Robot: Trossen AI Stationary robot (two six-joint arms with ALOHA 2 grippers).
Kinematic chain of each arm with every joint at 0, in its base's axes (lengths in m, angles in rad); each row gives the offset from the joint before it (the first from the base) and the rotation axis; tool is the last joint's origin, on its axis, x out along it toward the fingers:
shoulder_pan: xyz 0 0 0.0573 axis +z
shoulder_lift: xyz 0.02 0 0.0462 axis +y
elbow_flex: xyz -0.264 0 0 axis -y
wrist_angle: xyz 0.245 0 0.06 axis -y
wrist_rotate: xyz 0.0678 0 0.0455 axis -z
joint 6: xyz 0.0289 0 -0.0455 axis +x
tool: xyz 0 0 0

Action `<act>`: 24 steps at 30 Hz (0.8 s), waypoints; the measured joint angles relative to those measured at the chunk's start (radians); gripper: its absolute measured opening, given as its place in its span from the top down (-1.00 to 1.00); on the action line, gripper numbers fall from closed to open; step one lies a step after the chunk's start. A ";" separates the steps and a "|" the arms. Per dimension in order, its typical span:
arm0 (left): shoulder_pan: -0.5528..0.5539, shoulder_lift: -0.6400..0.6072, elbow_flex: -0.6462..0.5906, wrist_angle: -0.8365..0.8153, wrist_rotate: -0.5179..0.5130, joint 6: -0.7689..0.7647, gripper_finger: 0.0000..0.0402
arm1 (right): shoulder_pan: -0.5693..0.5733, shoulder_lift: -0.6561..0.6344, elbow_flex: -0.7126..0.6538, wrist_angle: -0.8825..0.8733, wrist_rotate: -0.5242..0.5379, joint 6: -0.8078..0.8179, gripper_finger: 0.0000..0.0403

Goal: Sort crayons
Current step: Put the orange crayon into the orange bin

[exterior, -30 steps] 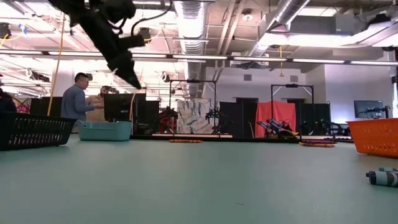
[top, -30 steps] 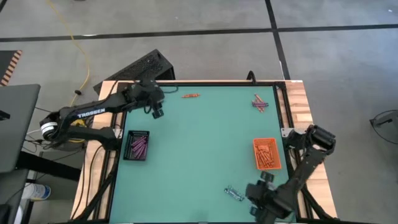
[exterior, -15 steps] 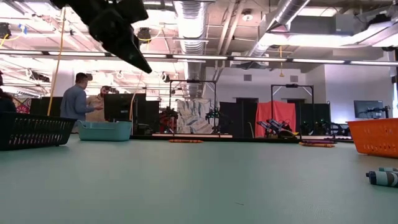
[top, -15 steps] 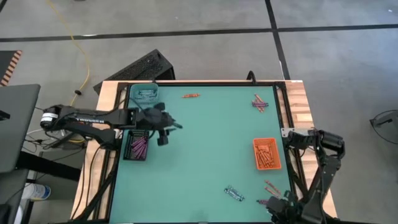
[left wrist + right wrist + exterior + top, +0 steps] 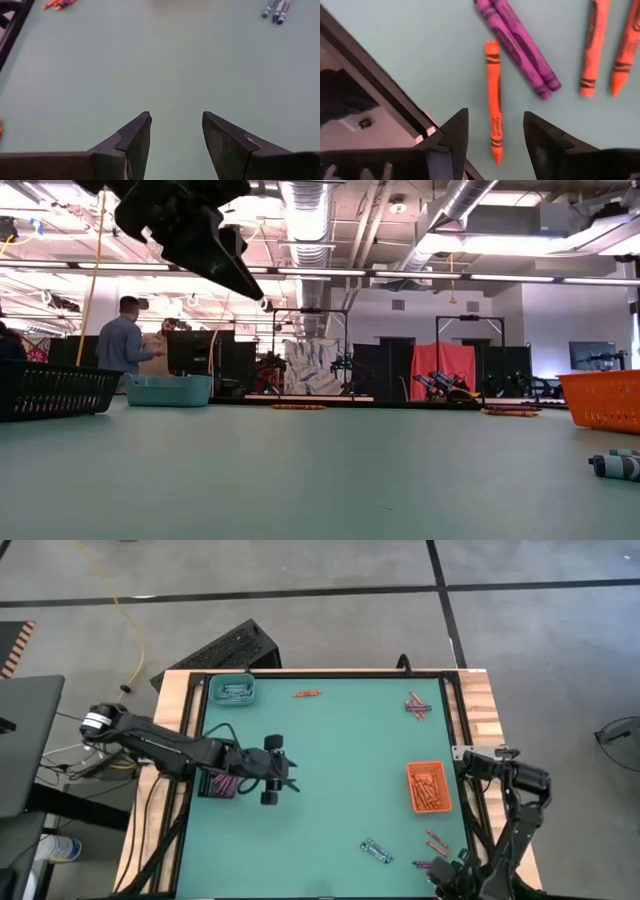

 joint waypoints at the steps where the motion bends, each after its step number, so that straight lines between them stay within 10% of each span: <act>1: -0.004 0.009 0.000 0.005 0.000 0.000 0.16 | -0.008 0.001 0.000 0.009 0.000 -0.021 0.12; 24: -0.008 0.035 0.000 0.041 0.010 0.001 0.16 | -0.056 0.041 0.002 0.121 -0.054 -0.252 0.97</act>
